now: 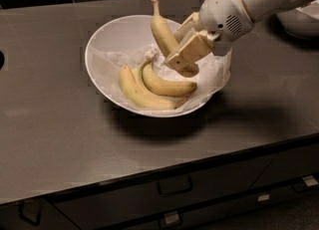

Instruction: Pick banana from white bowl

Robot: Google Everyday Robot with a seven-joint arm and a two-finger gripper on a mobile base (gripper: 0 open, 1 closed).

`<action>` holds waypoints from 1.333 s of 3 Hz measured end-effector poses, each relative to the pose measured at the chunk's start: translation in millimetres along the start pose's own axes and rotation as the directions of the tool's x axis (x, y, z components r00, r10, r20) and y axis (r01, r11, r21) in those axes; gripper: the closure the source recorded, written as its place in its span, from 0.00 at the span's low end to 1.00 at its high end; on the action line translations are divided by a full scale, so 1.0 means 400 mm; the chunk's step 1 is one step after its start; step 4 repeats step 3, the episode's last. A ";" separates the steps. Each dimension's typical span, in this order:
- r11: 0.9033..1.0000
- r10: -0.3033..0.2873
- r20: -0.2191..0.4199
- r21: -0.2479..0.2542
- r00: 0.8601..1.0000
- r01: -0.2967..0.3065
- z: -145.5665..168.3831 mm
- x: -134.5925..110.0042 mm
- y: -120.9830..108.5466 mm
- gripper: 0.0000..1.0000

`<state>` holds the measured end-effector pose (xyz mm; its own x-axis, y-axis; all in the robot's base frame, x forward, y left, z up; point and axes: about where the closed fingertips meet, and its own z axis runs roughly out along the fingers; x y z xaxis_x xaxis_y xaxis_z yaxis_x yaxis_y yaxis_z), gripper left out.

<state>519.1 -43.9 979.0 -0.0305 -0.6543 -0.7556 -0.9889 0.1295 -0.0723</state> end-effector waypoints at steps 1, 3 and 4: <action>1.000 -0.017 0.035 -0.008 0.999 0.017 -0.047 -0.038 0.015 1.00; 0.998 0.032 0.094 -0.054 0.995 -0.027 -0.082 -0.050 0.023 1.00; 0.998 0.032 0.094 -0.054 0.995 -0.027 -0.082 -0.050 0.023 1.00</action>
Offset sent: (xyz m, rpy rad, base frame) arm -0.0167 -0.0294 0.0484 0.1856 0.1269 0.0221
